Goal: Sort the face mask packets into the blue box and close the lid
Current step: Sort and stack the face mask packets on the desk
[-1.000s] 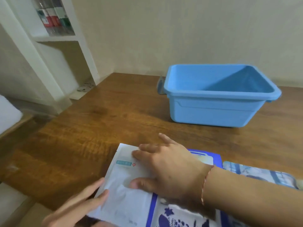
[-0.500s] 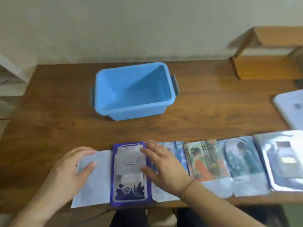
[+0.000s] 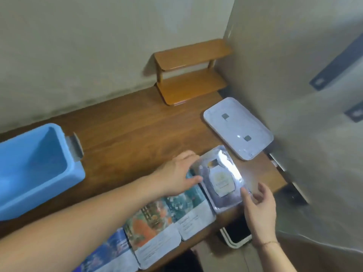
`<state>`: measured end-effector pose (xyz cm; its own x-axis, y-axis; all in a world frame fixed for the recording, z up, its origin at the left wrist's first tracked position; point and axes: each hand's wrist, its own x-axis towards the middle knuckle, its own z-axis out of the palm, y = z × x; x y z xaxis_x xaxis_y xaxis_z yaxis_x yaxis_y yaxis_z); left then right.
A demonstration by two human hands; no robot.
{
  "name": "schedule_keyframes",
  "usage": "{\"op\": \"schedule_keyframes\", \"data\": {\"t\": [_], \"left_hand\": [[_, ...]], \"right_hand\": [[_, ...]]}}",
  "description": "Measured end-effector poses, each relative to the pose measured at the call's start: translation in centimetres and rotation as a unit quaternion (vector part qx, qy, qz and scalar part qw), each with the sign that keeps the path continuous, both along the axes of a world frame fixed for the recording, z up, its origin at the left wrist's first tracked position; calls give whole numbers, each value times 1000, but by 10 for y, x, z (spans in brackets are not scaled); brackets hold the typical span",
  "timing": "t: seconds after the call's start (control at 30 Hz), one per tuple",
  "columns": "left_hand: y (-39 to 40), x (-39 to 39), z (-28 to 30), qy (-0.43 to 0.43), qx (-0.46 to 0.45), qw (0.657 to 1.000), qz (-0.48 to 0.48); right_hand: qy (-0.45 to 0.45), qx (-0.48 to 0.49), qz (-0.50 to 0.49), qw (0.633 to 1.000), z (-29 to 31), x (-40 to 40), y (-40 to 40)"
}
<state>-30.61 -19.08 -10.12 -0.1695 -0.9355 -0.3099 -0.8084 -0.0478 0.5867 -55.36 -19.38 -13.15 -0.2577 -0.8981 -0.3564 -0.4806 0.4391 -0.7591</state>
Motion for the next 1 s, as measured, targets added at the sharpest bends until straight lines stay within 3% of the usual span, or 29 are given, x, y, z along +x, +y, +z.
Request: {"op": "schedule_keyframes", "data": {"t": [0.07, 0.13, 0.2, 0.27, 0.43, 0.7, 0.9, 1.0], "left_hand": [[-32, -27, -13, -33, -14, 999, -20], [-53, -47, -29, -64, -6, 997, -39], [-66, -60, -46, -90, -8, 994, -54], [-72, -68, -59, -102, 5, 993, -51], [-76, -74, -78, -103, 25, 994, -18], [-74, -68, -87, -77, 27, 997, -11], [-75, -66, -89, -71, 36, 997, -11], [-76, -66, -90, -71, 41, 997, -16]], "right_hand": [[-35, 56, -22, 998, -7, 0, -5], [-142, 120, -99, 978, -14, 1, -10], [-291, 184, -190, 920, -20, -2, -16], [-358, 231, -238, 873, -20, -8, -24], [-374, 301, -262, 838, -16, -9, -42], [-327, 225, -248, 884, -23, 14, -36], [-375, 237, -289, 848, -19, 15, -37], [-371, 240, -267, 856, -16, 16, -38]]}}
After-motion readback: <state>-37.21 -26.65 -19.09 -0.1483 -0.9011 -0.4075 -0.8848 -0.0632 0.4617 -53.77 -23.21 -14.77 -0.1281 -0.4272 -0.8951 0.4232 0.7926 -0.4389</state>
